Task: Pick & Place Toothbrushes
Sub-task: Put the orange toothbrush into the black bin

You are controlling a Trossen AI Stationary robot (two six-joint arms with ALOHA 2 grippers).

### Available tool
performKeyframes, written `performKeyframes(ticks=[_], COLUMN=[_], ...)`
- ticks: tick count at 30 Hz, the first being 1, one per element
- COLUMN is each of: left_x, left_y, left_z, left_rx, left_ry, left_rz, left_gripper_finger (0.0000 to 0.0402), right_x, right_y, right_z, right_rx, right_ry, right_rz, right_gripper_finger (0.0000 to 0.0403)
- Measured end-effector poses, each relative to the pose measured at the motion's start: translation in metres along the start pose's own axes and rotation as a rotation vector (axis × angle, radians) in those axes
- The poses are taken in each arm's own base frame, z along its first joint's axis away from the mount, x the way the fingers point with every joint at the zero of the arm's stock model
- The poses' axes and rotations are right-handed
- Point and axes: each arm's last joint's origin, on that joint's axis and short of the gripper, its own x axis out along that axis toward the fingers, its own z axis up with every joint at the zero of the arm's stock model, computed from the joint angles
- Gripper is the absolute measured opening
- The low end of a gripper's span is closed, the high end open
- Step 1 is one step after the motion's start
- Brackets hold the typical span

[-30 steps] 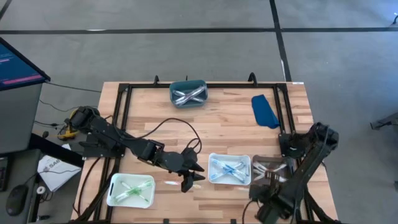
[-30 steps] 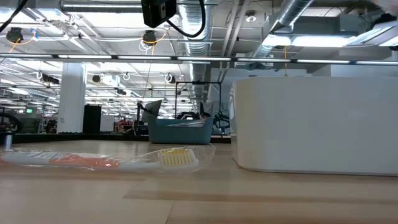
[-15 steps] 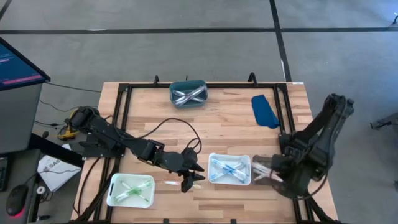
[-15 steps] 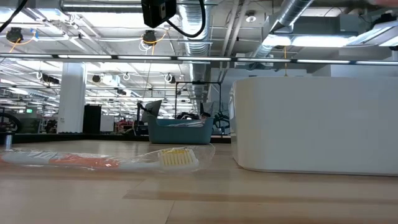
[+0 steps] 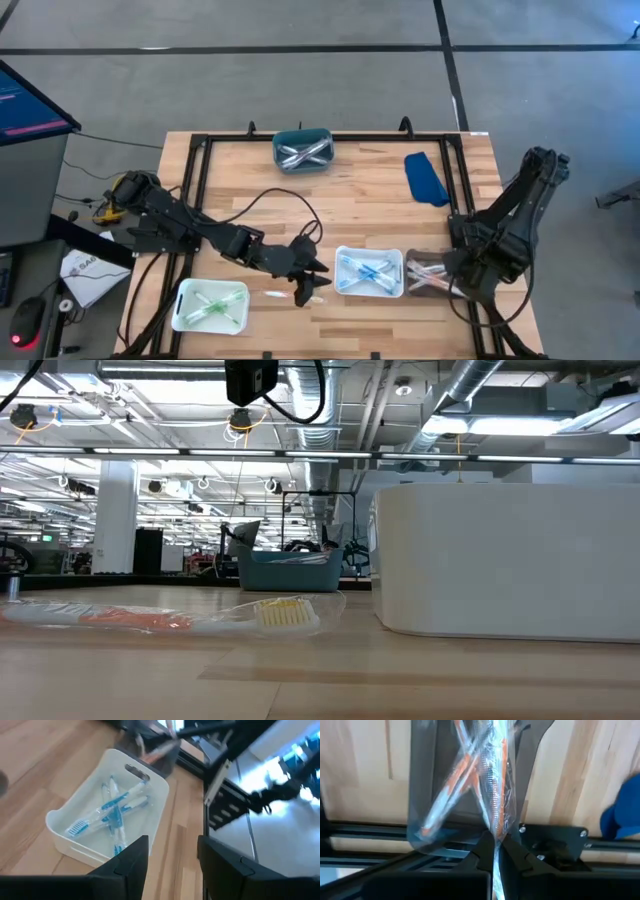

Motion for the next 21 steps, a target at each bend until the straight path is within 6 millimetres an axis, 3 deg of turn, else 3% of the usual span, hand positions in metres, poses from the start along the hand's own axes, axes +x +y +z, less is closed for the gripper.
performKeyframes(ticks=[7,14,21], left_x=[0.0,-0.002,-0.003], left_y=[0.002,-0.002,-0.001], left_z=[0.005,0.016,0.019], left_rx=[-0.117,-0.238,-0.305], left_ry=[-0.139,-0.316,-0.389], left_rz=[0.106,0.114,0.152], left_gripper_finger=[0.0163,0.0163,0.0163], right_x=[0.028,0.045,0.077], right_y=[0.001,-0.009,-0.01], right_z=[-0.003,-0.024,-0.039], right_rx=[-0.125,-0.163,-0.151], right_ry=[-0.031,-0.067,-0.05], right_rz=[0.037,0.078,0.097], right_gripper_finger=[0.0003,0.0003,0.0003])
